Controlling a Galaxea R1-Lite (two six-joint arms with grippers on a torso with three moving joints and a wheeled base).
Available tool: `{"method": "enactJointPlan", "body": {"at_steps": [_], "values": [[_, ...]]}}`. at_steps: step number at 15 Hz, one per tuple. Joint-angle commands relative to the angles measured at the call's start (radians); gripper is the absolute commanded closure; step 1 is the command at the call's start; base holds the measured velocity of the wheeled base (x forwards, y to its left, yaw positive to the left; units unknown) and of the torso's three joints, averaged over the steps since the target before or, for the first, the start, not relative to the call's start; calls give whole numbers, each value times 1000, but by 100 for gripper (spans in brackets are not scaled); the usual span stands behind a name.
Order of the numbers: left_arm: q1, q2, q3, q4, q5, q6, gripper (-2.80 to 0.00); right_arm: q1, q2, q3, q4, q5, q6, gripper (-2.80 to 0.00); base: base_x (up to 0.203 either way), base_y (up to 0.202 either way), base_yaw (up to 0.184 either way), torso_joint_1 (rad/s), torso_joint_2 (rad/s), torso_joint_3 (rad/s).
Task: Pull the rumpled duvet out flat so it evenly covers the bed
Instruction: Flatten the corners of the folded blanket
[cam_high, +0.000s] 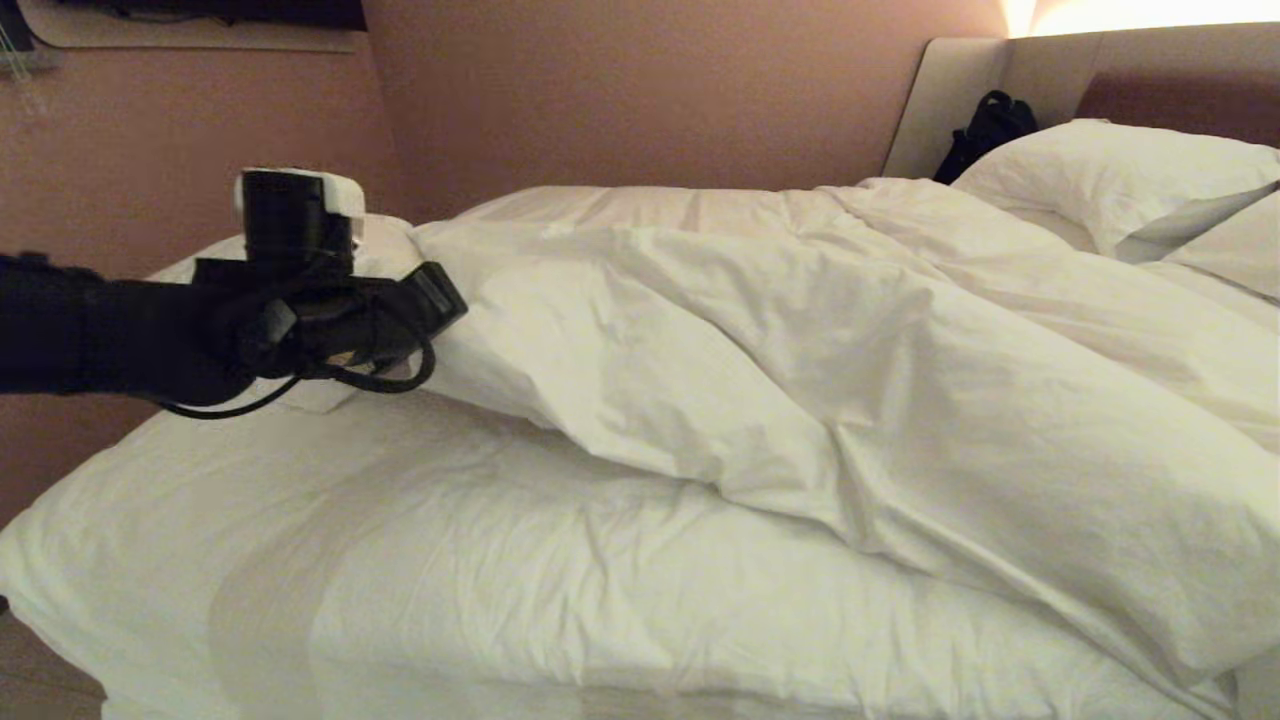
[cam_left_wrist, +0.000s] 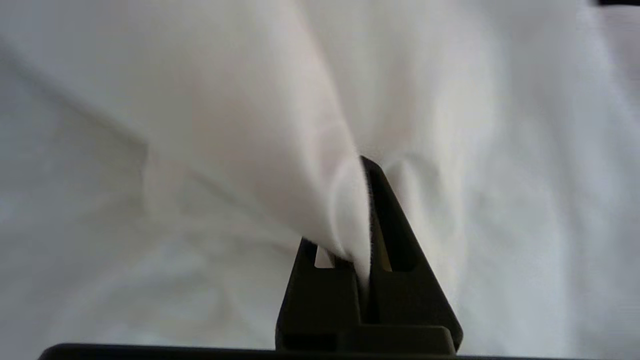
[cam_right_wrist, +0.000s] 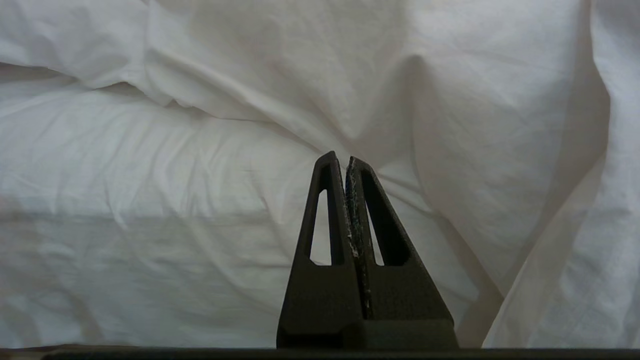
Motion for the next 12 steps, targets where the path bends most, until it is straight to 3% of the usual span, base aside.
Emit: {"method": "enactJointPlan", "body": {"at_steps": [1,12], "values": [[-23,-208,85,16,-1,5,0,0,0,0,0,0,1,0,0,0,0,0,0,0],[-37,-783,369,267,-9,33,0,0,0,0,0,0,1,0,0,0,0,0,0,0]]}}
